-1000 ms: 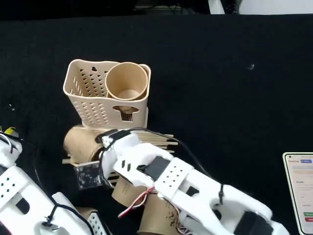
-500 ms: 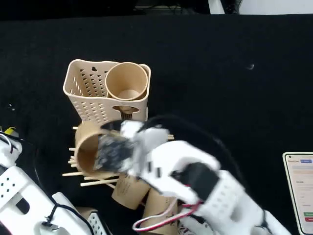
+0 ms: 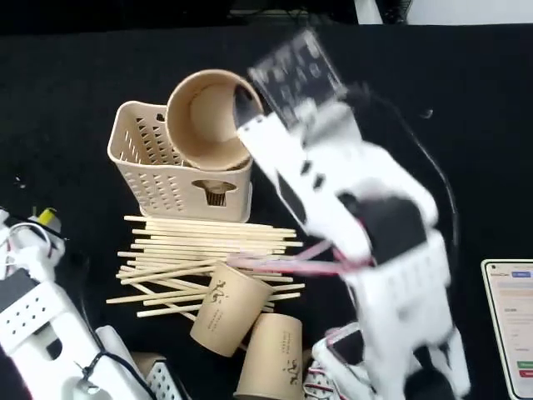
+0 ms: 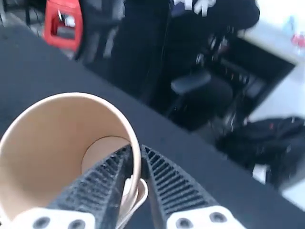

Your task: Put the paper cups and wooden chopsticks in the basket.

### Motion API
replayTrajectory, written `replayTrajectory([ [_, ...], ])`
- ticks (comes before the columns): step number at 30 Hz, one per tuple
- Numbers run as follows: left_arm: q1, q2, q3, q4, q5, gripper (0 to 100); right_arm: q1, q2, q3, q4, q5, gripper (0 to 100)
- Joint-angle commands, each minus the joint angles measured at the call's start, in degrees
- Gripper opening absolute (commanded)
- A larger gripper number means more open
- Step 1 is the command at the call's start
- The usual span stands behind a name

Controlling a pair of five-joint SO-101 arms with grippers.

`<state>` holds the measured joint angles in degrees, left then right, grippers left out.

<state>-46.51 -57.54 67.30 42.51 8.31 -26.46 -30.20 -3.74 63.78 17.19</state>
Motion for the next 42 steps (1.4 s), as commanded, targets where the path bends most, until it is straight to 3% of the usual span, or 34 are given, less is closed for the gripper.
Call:
replayTrajectory([
  [1, 2.6, -0.9, 3.6, -7.9, 0.6, 28, 1.3, 7.8, -11.0, 5.8, -2.5, 1.0],
  [6, 2.7, -0.9, 4.8, -9.7, 0.7, 26, 0.4, 16.0, -21.1, 15.1, -4.6, 1.1],
  [11, 2.6, -0.9, 4.8, -9.7, 0.8, 2, 0.6, 20.8, -26.2, 19.8, -4.5, 1.3],
  [15, 2.3, -0.9, 4.8, -9.7, 3.3, 12, 0.4, 20.1, -31.7, 23.6, -4.5, 9.5],
  [19, 2.3, -0.9, 4.8, -9.7, 3.3, 13, 0.4, 18.4, -37.7, 27.5, -4.5, 23.2],
  [28, 2.3, -0.9, 4.8, -9.7, 3.3, 13, -0.1, 17.2, -39.6, 37.4, -4.5, 20.0],
  [35, 2.5, -0.9, 4.7, -9.7, 3.2, 13, -5.0, 1.4, -23.1, 37.5, -4.8, 18.6],
  [42, 2.6, -0.9, 4.7, -9.7, 3.3, 13, -13.0, -19.5, 15.7, 34.5, -1.8, 19.1],
])
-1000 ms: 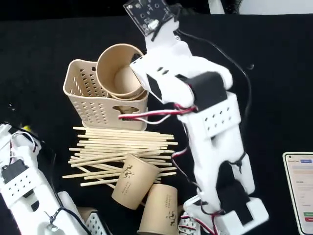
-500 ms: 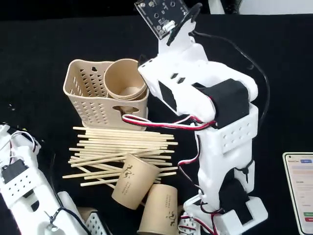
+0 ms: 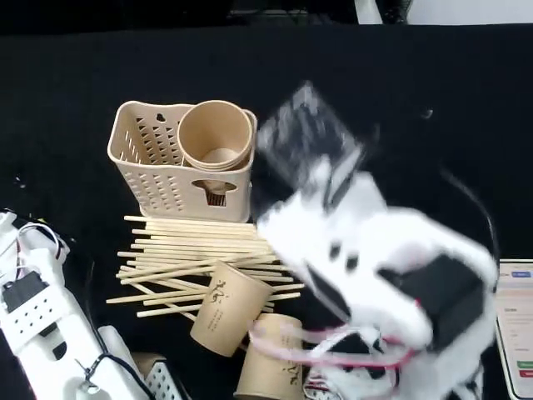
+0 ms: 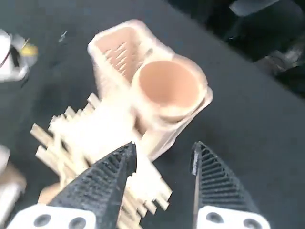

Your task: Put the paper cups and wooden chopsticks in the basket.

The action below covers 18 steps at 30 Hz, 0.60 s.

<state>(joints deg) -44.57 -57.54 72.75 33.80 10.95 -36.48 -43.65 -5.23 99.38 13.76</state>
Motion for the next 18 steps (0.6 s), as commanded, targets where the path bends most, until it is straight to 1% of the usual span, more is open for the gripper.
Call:
replayTrajectory([
  [1, 0.7, -0.9, -0.7, -1.0, 0.7, 13, -3.8, -7.6, 23.3, -3.1, 2.1, 19.1],
  [4, 0.7, -0.9, -0.7, -1.0, 0.7, 13, -5.8, -9.2, 39.2, -9.2, 4.3, 21.0],
  [7, 0.6, -0.9, -0.7, -1.0, 0.7, 13, -8.4, -8.7, 48.0, -12.4, 5.2, 27.0],
  [9, 0.6, -0.9, -0.7, -1.0, 0.7, 13, -9.7, -8.8, 50.1, -13.0, 7.5, 29.1],
  [11, 0.6, -0.9, -0.7, -1.0, 0.8, 13, -11.3, -9.0, 51.1, -13.1, 11.1, 28.2],
  [14, 0.6, -0.9, -0.7, -1.0, 0.8, 13, -14.0, -9.1, 52.8, -13.6, 14.3, 28.1],
  [18, 0.5, -0.9, -0.7, -1.0, 0.8, 13, -15.0, -8.7, 55.5, -18.0, 18.5, 28.2],
])
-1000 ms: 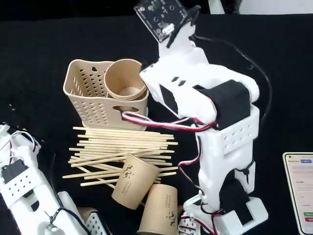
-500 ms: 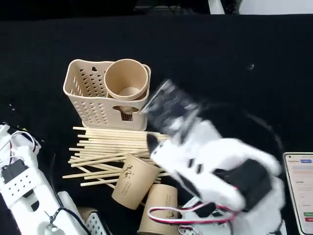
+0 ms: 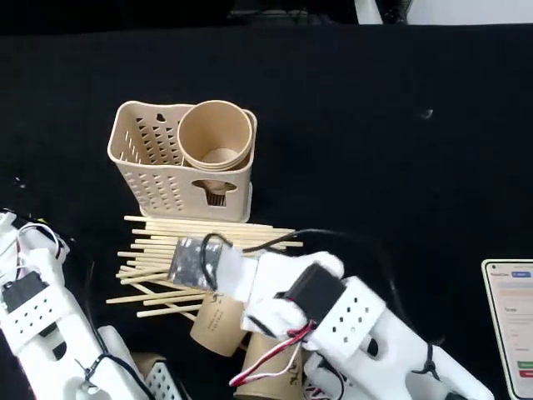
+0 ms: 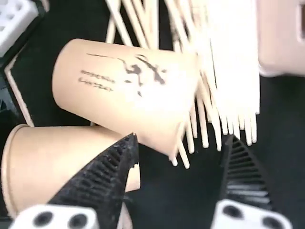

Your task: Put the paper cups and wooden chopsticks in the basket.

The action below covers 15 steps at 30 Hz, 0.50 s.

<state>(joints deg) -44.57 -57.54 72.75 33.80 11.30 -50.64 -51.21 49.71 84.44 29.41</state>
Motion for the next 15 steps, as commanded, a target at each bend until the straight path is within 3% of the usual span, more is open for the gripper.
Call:
replayTrajectory([
  [1, 0.3, -0.9, -0.7, -1.0, 0.4, 13, -0.9, -1.2, 1.3, -4.1, 3.7, 28.2],
  [15, 0.0, -1.0, -1.2, -1.0, 0.4, 13, -2.1, 5.3, 4.0, -6.1, 10.2, 27.6],
])
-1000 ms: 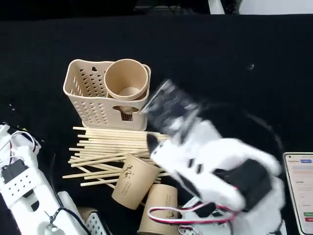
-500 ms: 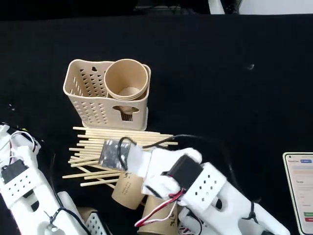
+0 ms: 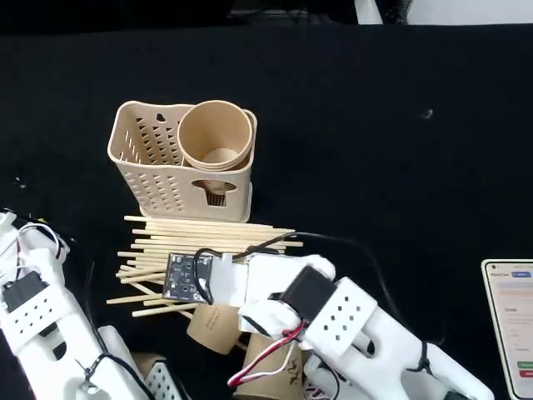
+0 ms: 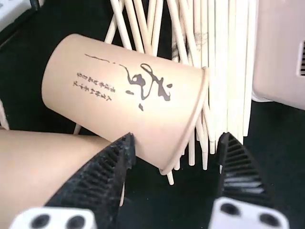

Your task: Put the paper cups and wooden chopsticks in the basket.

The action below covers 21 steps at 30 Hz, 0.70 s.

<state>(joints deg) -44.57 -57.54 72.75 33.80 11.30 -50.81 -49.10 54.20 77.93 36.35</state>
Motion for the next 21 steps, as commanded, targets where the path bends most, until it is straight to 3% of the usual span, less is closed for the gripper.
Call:
replayTrajectory([
  [1, 0.0, -1.0, -1.2, -1.0, 0.4, 13, -3.3, 4.1, -0.6, 1.8, 5.0, 26.3],
  [5, 0.0, -1.0, -1.4, -1.0, 0.4, 13, -10.1, 4.1, -3.0, 7.1, 10.6, 14.1],
  [9, 0.0, -1.0, -1.4, -1.0, 0.4, 13, -12.8, 0.7, -8.7, 9.8, 10.5, 0.8],
  [21, 0.0, -1.0, -1.4, -1.0, 0.4, 13, -12.9, -5.4, -13.6, 4.4, -10.5, 1.5],
])
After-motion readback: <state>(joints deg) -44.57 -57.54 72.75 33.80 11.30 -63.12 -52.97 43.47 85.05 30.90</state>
